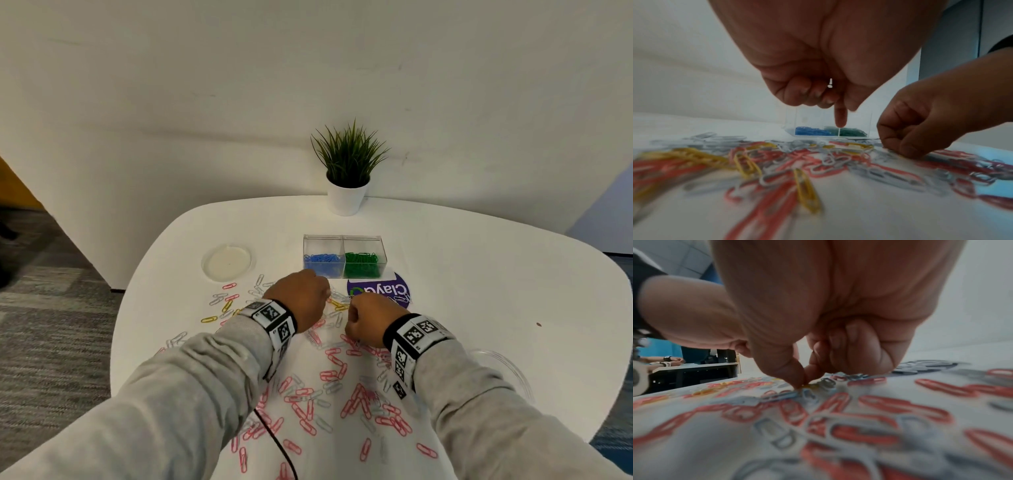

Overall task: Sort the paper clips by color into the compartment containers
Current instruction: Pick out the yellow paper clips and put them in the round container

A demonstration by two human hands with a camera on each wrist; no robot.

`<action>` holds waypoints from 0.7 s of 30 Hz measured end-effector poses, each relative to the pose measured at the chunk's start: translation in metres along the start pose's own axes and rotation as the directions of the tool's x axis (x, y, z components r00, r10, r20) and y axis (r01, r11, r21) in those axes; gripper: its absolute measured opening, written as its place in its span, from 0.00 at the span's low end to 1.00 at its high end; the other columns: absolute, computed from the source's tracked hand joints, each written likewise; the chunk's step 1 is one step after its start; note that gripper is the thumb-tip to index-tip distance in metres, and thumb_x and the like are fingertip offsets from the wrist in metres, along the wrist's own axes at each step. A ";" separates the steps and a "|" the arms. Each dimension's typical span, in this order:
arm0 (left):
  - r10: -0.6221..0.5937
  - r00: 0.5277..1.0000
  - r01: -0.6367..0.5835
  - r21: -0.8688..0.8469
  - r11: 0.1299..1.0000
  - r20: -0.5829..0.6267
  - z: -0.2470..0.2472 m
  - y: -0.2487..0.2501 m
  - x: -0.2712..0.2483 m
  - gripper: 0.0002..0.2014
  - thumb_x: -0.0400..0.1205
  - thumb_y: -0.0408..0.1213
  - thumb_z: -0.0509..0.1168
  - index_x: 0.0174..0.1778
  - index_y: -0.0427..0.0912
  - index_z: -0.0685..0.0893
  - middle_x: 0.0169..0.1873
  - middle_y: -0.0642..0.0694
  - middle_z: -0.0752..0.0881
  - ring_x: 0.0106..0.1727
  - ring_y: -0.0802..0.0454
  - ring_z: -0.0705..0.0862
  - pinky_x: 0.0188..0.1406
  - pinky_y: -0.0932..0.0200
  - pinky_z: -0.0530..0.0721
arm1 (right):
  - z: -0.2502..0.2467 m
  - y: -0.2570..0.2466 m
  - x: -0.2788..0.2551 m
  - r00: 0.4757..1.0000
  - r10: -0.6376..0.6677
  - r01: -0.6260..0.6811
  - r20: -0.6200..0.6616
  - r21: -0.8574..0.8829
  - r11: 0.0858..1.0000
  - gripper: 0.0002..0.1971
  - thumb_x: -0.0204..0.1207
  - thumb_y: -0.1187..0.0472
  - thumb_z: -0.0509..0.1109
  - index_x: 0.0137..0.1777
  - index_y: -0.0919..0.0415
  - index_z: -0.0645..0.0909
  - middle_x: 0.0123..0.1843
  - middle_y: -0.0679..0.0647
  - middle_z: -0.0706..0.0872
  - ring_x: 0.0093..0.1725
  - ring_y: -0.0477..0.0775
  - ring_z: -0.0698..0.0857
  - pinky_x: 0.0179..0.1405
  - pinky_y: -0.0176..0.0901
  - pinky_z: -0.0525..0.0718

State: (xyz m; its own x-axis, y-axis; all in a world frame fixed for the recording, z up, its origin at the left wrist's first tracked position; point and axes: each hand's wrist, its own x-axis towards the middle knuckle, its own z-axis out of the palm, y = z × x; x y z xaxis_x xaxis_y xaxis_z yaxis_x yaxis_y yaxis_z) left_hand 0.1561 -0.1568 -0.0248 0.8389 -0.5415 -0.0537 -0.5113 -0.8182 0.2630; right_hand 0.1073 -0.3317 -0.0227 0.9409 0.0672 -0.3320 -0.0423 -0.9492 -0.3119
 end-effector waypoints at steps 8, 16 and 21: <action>0.086 0.992 -0.097 0.124 0.988 0.089 0.002 0.005 0.021 0.11 0.85 0.48 0.59 0.58 0.57 0.85 0.54 0.49 0.79 0.54 0.46 0.82 0.51 0.53 0.82 | 0.000 0.003 0.001 0.999 -0.040 0.040 -0.022 0.003 0.999 0.06 0.76 0.56 0.71 0.50 0.56 0.86 0.51 0.52 0.86 0.50 0.53 0.85 0.52 0.47 0.85; -0.217 0.969 0.245 -0.575 0.781 0.119 -0.024 -0.020 0.010 0.13 0.82 0.41 0.58 0.31 0.43 0.69 0.28 0.48 0.74 0.31 0.50 0.69 0.32 0.55 0.68 | -0.012 0.007 0.003 0.998 0.001 0.005 -0.056 0.117 0.993 0.07 0.74 0.54 0.74 0.45 0.57 0.86 0.46 0.51 0.87 0.46 0.51 0.86 0.46 0.45 0.84; -0.307 0.900 0.432 -0.728 0.532 0.310 -0.034 -0.036 -0.005 0.15 0.86 0.37 0.61 0.32 0.40 0.74 0.24 0.43 0.80 0.22 0.50 0.70 0.22 0.63 0.67 | -0.005 0.002 0.002 0.999 -0.048 0.048 0.025 0.009 0.999 0.06 0.78 0.55 0.73 0.47 0.56 0.87 0.50 0.49 0.87 0.50 0.50 0.86 0.52 0.44 0.85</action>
State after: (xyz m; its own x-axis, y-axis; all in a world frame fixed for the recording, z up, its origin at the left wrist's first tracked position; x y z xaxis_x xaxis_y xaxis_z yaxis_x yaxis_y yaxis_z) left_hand 0.1763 -0.1182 -0.0013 0.8542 -0.2958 -0.4276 0.2263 -0.5288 0.8180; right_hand 0.1113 -0.3350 -0.0196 0.9331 0.1207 -0.3388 0.0001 -0.9420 -0.3355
